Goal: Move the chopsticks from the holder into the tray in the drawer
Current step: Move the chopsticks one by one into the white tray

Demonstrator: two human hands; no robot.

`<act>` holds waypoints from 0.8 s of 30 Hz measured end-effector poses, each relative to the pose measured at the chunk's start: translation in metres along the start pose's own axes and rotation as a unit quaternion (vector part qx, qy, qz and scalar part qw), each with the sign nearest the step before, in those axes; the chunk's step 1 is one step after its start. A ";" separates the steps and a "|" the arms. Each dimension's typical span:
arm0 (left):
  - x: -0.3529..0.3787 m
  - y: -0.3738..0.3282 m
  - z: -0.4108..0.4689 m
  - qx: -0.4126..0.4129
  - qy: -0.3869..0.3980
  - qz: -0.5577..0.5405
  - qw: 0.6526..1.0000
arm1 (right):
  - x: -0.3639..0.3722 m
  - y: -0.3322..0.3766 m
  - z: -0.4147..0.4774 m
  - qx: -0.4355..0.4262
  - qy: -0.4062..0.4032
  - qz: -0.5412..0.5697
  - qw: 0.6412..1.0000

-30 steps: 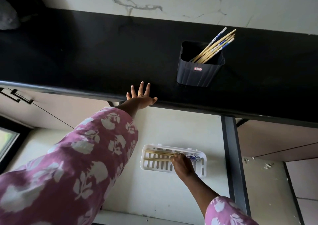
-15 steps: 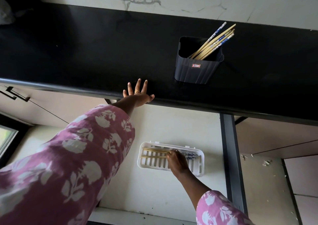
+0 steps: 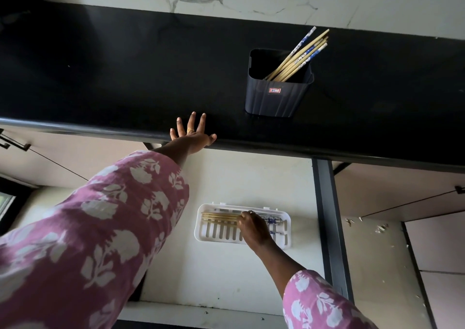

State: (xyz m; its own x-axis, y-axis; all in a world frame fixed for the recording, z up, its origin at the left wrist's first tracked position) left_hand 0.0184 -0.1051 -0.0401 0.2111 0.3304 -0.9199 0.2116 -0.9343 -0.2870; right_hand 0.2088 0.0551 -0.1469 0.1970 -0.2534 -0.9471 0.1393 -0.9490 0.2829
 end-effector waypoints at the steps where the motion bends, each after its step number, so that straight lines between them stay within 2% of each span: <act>1: 0.000 0.000 -0.001 0.000 0.001 -0.002 1.000 | -0.008 0.001 0.000 -0.007 -0.009 -0.006 1.000; 3: -0.001 0.000 -0.003 -0.002 0.001 -0.006 1.000 | -0.024 0.006 -0.002 -0.067 -0.034 -0.046 0.996; 6: -0.002 -0.002 -0.007 -0.007 -0.003 -0.009 1.000 | -0.055 0.007 0.000 -0.144 -0.130 -0.066 0.979; 9: -0.006 -0.003 -0.011 -0.008 0.006 -0.015 1.000 | -0.107 -0.001 0.014 -0.222 -0.254 -0.087 0.937; 13: -0.009 -0.004 -0.015 -0.013 0.031 -0.022 0.999 | -0.191 -0.022 0.045 -0.243 -0.409 -0.093 0.875; 15: -0.011 -0.005 -0.015 -0.017 0.041 -0.028 0.999 | -0.232 -0.034 0.062 -0.222 -0.474 -0.117 0.844; 19: -0.012 -0.008 -0.017 -0.031 0.056 -0.059 0.996 | -0.298 -0.057 0.095 -0.104 -0.552 -0.104 0.821; 21: -0.012 -0.008 -0.017 -0.032 0.061 -0.064 0.996 | -0.319 -0.064 0.111 -0.029 -0.558 -0.059 0.827; 24: -0.012 -0.007 -0.015 -0.022 0.064 -0.048 0.997 | -0.335 -0.082 0.141 0.114 -0.519 0.020 0.847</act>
State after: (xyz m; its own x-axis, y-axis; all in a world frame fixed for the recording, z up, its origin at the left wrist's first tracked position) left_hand 0.0284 -0.1011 -0.0229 0.3072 0.4342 -0.8468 0.2771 -0.8921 -0.3569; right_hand -0.0052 0.1915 0.1256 -0.7782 -0.2022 -0.5946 -0.0619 -0.9175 0.3930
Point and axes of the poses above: each hand's wrist, its own z-axis towards the middle knuckle, its own x-axis out of the palm, y = z × x, the point moved 5 cm from there along z, towards the middle knuckle, and after that the axes turned 14 degrees about -y, right-handed, at the moved point
